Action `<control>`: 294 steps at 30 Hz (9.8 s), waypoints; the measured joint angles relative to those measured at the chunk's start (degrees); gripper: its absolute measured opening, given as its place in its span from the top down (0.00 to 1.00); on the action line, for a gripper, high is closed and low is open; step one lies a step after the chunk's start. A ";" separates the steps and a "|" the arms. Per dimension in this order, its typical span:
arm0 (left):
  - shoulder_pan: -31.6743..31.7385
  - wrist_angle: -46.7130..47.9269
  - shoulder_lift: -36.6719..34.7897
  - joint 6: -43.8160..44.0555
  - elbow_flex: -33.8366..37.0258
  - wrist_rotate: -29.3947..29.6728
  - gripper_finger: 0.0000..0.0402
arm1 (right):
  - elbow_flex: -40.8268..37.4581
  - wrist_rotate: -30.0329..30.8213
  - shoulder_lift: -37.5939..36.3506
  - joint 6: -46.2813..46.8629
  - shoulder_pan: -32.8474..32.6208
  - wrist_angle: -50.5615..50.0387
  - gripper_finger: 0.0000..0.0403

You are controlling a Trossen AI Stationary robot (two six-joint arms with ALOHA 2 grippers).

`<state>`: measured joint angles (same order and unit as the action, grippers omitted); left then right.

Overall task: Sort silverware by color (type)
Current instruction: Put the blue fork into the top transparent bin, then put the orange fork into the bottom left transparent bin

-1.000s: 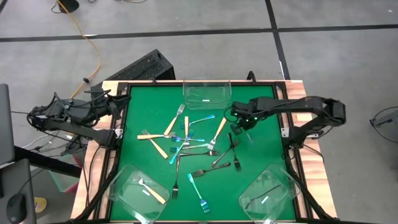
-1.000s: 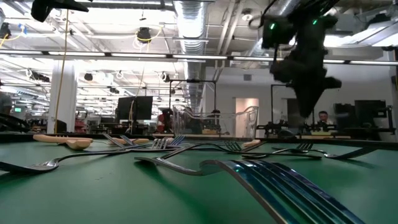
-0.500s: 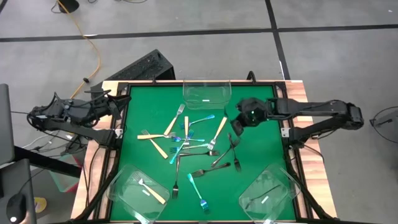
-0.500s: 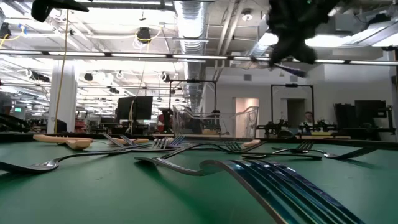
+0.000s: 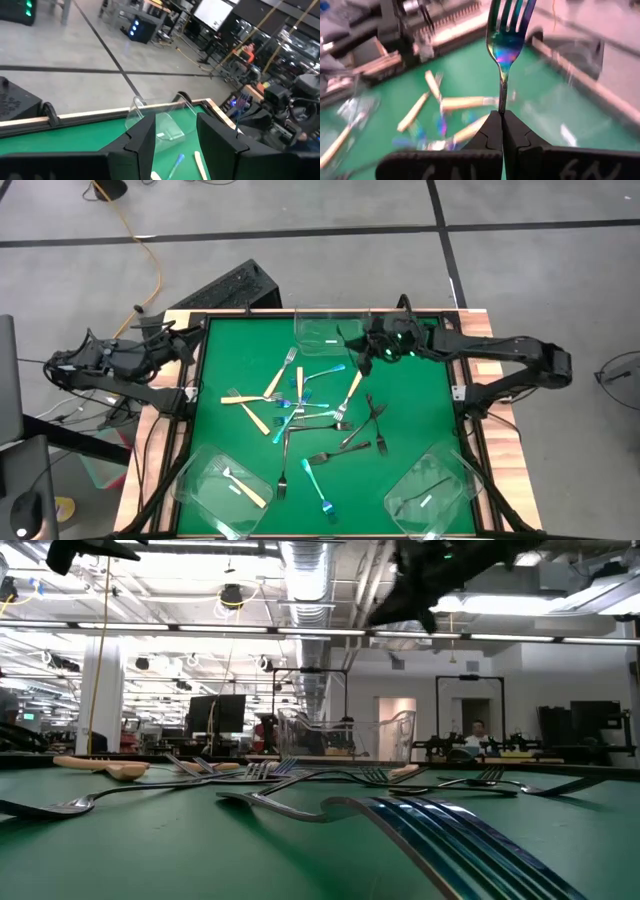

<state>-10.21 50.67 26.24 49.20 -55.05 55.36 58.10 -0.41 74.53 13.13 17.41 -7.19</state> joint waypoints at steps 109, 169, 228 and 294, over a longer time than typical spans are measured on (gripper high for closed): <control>0.02 10.35 0.02 -1.10 0.02 1.39 0.68 | 74.33 -2.93 54.45 -31.62 15.91 -65.43 0.76; 25.87 10.66 52.36 -40.11 0.02 -50.50 0.66 | 72.70 -5.81 26.62 -25.14 -3.57 -82.82 0.76; 19.86 -15.97 53.24 -42.48 21.66 -53.39 0.59 | 72.70 -7.51 26.61 -24.03 -3.52 -82.81 0.76; 19.93 -54.84 27.71 -45.00 -2.29 -47.52 0.95 | 14.99 -32.80 5.29 -2.99 -0.31 18.42 0.76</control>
<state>9.72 -4.17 53.95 4.20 -57.34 7.85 73.09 -33.21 79.82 10.14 17.11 11.23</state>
